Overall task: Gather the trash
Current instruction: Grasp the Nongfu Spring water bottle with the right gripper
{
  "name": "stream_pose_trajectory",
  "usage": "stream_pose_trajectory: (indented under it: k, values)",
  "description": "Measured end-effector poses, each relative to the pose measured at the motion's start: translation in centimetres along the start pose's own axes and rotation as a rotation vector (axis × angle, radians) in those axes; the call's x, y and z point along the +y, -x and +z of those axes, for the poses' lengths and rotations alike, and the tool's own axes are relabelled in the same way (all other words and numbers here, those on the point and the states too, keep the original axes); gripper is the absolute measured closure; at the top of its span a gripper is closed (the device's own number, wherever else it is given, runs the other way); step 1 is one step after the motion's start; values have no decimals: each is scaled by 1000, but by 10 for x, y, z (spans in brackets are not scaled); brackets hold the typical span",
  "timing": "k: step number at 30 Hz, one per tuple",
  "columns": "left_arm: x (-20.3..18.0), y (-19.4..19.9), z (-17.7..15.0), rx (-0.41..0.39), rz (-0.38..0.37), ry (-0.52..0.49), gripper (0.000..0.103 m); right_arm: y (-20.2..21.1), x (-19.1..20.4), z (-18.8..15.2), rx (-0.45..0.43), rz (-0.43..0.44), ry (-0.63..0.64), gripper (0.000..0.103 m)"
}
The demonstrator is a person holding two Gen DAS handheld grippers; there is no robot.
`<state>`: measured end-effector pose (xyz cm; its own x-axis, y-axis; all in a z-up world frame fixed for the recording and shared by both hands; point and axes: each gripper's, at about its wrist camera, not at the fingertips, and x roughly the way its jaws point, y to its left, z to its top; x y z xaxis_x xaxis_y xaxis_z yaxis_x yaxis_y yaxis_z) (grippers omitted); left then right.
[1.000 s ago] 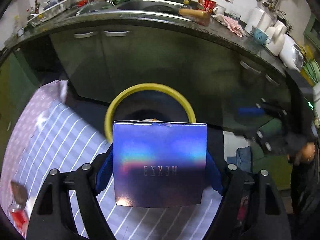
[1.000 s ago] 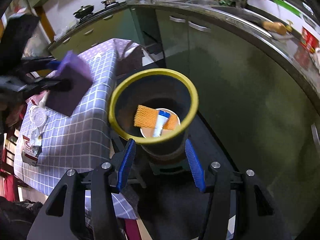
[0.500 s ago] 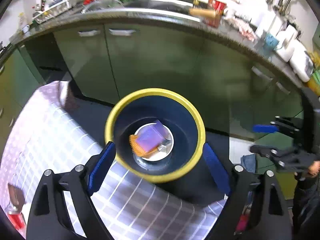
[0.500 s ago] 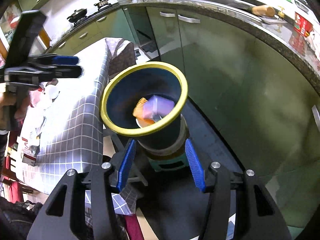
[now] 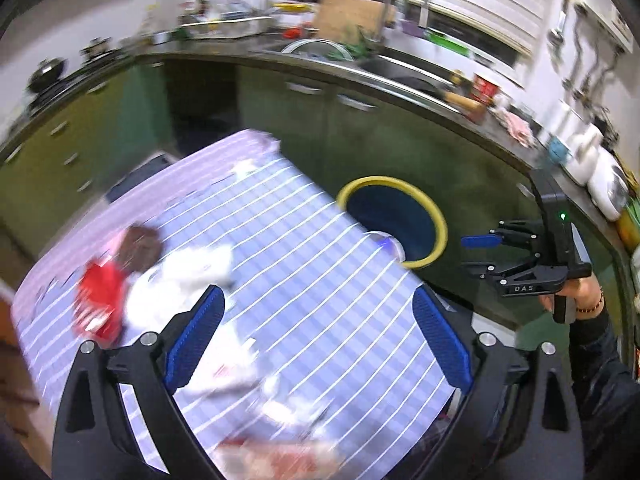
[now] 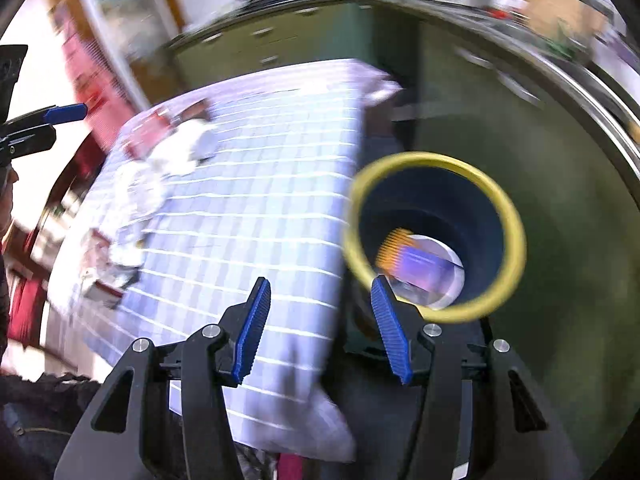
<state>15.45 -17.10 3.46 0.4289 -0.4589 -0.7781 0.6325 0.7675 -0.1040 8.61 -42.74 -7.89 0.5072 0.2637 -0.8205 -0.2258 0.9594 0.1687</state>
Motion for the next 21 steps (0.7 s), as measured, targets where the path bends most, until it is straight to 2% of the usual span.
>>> stream_pose_trajectory:
  k: [6, 9, 11, 15, 17, 21]
  values:
    - [47, 36, -58, -11, 77, 129, 12, -42, 89, 34, 55, 123, 196, 50]
    - [66, 48, -84, -12, 75, 197, 12, -63, 127, 44, 90, 182, 294, 50]
    - [75, 54, -98, -13, 76, 229, 12, -74, 154, 50, 104, 183, 359, 50]
    - [86, 63, -117, -22, 85, 270, 12, -84, 192, 73, 63, 180, 494, 50]
    - [88, 65, -123, -27, 82, 285, 12, -92, 207, 86, 58, 176, 570, 46]
    - [88, 69, -132, -27, 79, 297, 12, -122, 243, 105, 125, 172, 733, 43]
